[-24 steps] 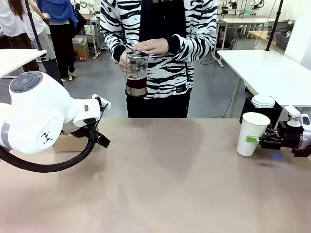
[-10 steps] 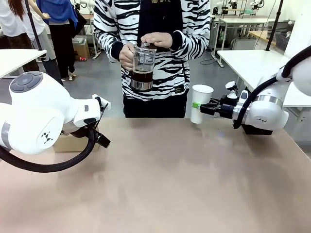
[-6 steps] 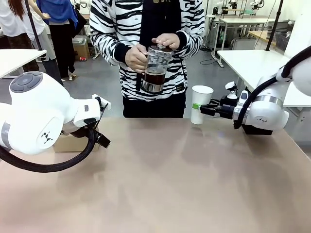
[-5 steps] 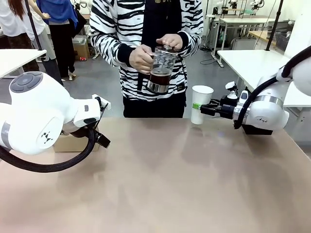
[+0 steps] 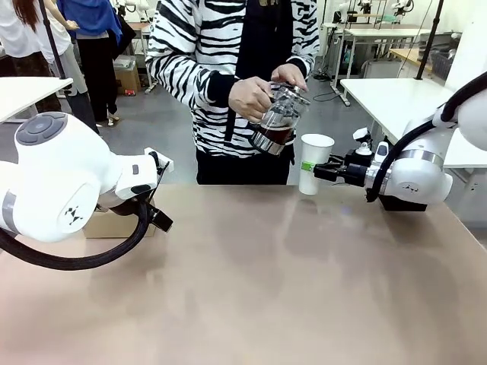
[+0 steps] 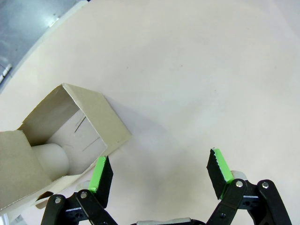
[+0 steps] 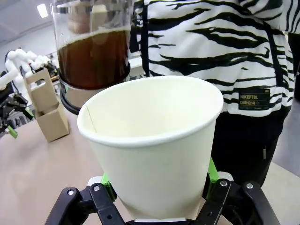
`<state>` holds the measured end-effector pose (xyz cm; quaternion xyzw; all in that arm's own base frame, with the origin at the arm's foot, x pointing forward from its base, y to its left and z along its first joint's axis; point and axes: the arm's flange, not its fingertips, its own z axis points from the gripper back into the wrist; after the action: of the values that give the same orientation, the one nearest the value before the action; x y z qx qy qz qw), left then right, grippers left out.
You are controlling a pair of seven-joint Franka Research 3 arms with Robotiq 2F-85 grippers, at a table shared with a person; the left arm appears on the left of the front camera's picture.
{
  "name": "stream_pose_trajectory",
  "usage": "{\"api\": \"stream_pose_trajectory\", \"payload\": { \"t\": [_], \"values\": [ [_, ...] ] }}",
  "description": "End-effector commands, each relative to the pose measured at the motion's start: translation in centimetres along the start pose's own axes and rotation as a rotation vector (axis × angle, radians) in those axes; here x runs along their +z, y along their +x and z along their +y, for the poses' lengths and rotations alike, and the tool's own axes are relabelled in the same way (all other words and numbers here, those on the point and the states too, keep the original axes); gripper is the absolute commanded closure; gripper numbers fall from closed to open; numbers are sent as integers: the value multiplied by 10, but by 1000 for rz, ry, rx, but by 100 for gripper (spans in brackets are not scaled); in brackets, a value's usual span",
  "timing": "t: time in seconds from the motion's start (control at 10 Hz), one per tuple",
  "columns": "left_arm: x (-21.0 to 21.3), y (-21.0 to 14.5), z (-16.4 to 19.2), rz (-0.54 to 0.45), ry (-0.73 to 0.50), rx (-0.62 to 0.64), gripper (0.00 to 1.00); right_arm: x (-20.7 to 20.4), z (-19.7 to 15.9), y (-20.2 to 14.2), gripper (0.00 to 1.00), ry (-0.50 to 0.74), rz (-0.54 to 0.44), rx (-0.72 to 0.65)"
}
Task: Pour a drink into a cup and package it in a carrier.
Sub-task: When a person places the Paper Cup Lid on the 600 ml Paper Cup , lift the 600 ml Paper Cup.
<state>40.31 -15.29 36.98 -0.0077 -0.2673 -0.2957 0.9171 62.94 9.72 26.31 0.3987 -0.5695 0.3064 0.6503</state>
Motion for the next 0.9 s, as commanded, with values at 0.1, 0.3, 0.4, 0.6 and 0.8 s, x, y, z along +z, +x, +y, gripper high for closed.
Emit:
{"api": "stream_pose_trajectory", "payload": {
  "t": [0.1,0.3,0.4,0.6,0.8],
  "values": [
    [0,0,1,-2,-3,3,0,-1,0,1,20,-5,-12,-5],
    [0,0,1,-2,-3,3,0,-1,0,1,20,-5,-12,-5],
    [0,0,1,-2,-3,3,0,-1,0,1,20,-5,-12,-5],
    [0,0,1,-2,-3,3,0,-1,0,1,20,-5,-12,-5],
    [0,0,1,-2,-3,3,0,-1,0,1,20,-5,-12,-5]
  ]
}}
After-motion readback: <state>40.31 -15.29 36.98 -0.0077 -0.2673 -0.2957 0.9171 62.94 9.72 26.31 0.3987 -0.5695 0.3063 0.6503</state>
